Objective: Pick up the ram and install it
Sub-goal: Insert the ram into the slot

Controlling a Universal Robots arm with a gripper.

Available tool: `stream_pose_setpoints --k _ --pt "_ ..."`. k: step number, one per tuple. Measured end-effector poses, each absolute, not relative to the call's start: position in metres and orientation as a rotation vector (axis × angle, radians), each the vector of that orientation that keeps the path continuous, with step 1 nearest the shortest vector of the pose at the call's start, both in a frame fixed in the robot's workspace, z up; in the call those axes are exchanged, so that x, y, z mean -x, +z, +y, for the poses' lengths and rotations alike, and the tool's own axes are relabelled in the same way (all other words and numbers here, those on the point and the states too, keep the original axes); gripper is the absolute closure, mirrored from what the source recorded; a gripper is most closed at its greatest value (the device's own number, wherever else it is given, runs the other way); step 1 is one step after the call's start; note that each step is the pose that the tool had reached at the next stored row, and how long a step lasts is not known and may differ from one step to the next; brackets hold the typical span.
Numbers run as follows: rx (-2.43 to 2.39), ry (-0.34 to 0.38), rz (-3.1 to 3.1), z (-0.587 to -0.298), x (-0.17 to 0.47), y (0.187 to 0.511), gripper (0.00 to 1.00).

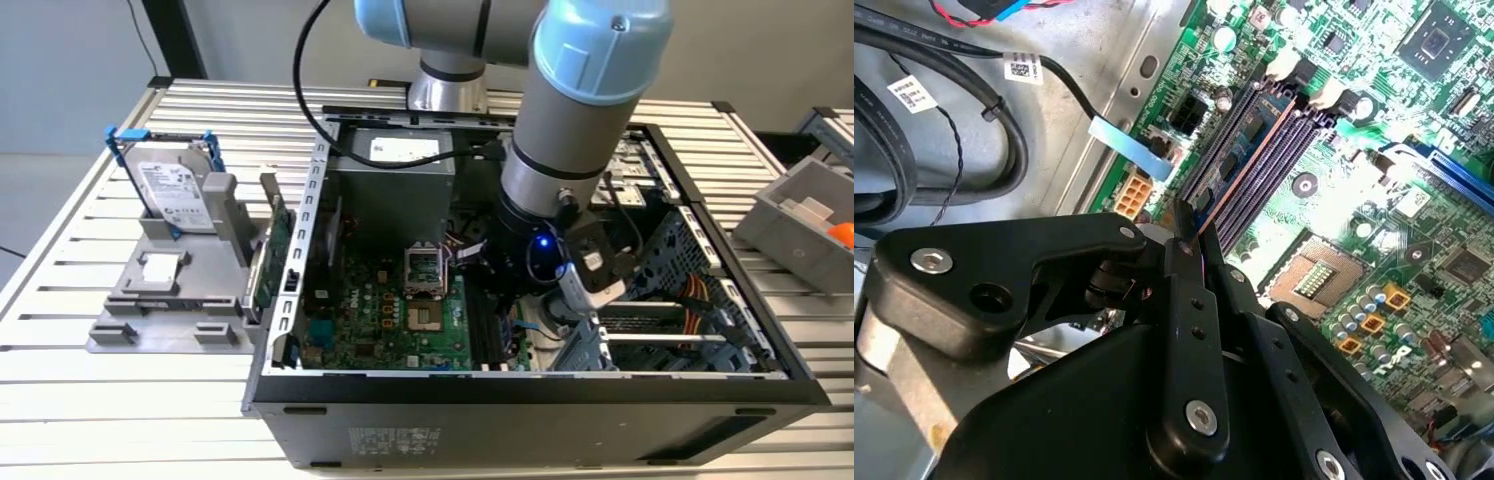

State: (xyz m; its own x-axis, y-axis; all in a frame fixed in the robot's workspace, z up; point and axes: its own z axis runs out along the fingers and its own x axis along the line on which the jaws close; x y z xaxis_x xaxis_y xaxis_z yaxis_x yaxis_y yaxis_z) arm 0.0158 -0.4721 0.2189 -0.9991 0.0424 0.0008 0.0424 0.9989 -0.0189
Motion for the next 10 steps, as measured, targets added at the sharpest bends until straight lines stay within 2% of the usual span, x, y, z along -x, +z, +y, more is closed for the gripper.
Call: stream_pose_setpoints --k 10 --pt "0.062 0.029 -3.14 -0.4727 -0.0154 0.2162 1.0"
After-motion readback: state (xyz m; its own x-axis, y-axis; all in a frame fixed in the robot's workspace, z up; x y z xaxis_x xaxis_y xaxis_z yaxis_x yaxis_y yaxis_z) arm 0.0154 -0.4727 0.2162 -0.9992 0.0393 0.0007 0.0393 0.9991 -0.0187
